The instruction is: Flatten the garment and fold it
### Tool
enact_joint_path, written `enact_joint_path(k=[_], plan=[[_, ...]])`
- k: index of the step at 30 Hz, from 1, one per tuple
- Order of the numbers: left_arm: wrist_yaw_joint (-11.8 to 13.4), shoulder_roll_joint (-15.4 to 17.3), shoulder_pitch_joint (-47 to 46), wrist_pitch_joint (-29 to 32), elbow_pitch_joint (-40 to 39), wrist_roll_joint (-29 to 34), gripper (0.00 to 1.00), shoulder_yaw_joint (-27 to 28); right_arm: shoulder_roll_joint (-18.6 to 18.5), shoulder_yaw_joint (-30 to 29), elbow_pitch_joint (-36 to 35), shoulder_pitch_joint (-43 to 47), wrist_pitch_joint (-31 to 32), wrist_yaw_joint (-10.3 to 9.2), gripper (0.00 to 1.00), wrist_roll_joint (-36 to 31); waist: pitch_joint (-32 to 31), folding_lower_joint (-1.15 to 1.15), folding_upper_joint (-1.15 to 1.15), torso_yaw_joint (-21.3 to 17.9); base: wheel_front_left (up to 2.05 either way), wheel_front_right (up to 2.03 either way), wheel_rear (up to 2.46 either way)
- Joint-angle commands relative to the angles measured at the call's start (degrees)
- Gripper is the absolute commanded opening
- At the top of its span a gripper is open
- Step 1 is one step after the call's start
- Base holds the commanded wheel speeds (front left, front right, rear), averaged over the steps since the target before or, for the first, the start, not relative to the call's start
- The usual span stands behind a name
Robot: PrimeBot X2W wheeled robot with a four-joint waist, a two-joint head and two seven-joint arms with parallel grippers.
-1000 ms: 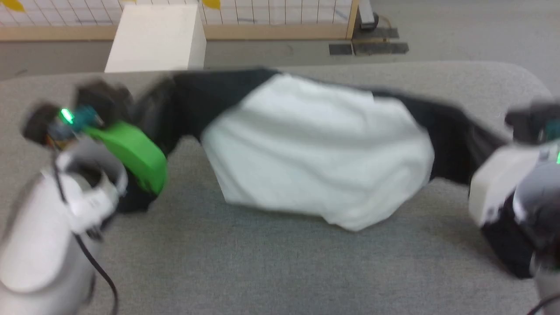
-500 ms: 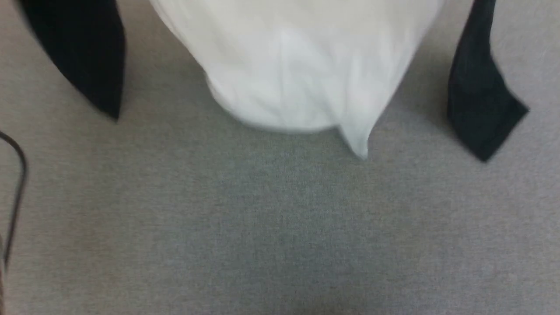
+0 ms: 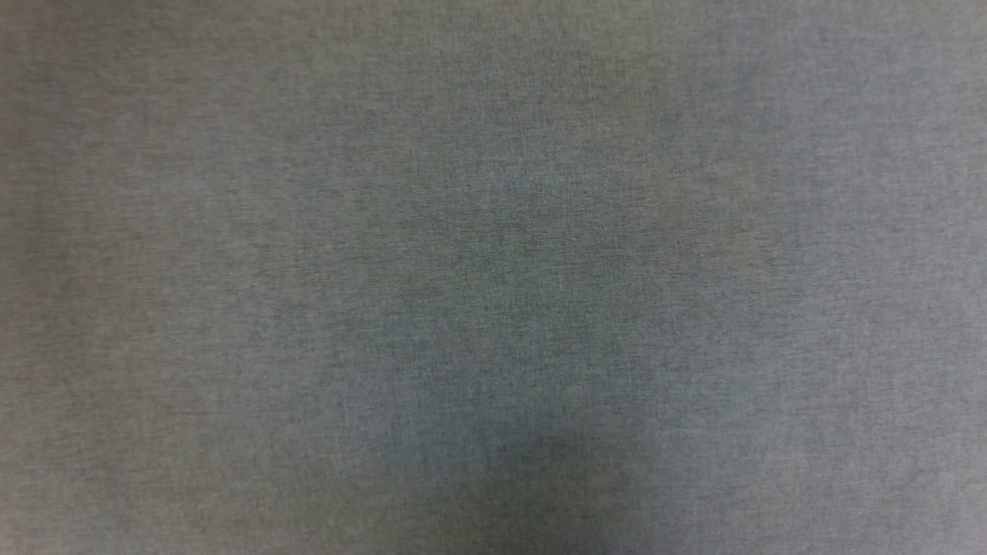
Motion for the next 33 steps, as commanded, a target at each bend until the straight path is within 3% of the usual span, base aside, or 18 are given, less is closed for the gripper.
enact_joint_path(k=[1, 7, 12, 17, 23, 27, 33], plan=[[0.4, 0.7, -0.5, -0.2, 1.2, -0.4, 0.00, 0.6, -0.3, -0.8, 1.6, 0.0, -0.8, -0.15, 0.00, -0.6, 1.3, -0.02, 0.59, -0.2, 0.00, 0.00, 0.00], [-1.9, -0.1, 8.7, -0.1, 7.5, -2.0, 0.00, -1.4, 0.4, 2.6, 6.2, 7.5, -3.3, -0.15, 0.00, 3.0, -1.5, -0.02, 0.59, 0.8, 0.00, 0.00, 0.00], [-3.7, -0.4, 21.5, -0.3, 13.4, -3.4, 0.00, -2.9, -0.3, 6.6, 6.2, 20.9, -5.6, -0.15, 0.00, 8.5, -6.1, -0.02, 0.59, 1.3, 0.00, 0.00, 0.00], [-4.3, -2.0, 36.3, 3.2, 14.9, -5.9, 0.00, -4.2, -1.1, 9.0, 3.0, 36.1, -8.2, -0.15, 0.00, 12.2, -12.0, -0.02, 0.59, 1.9, 0.00, 0.00, 0.00], [-3.0, -5.9, 55.8, 8.3, 8.8, -11.1, 0.00, -4.5, -2.0, 7.5, -3.6, 54.7, -10.2, -0.15, 0.00, 12.9, -18.9, -0.02, 0.59, 3.1, 0.00, 0.00, 0.00], [-1.1, -8.9, 70.5, 11.2, 1.7, -15.3, 0.00, -4.2, 0.1, 1.8, -9.1, 70.5, -10.1, -0.15, 0.00, 11.8, -23.5, -0.02, 0.59, 4.3, 0.00, 0.00, 0.00], [1.8, -10.2, 84.0, 14.9, -5.0, -18.1, 0.00, -4.0, 5.6, -5.0, -16.3, 86.6, -5.8, -0.15, 0.00, 11.8, -27.6, -0.02, 0.59, 5.2, 0.00, 0.00, 0.00]])
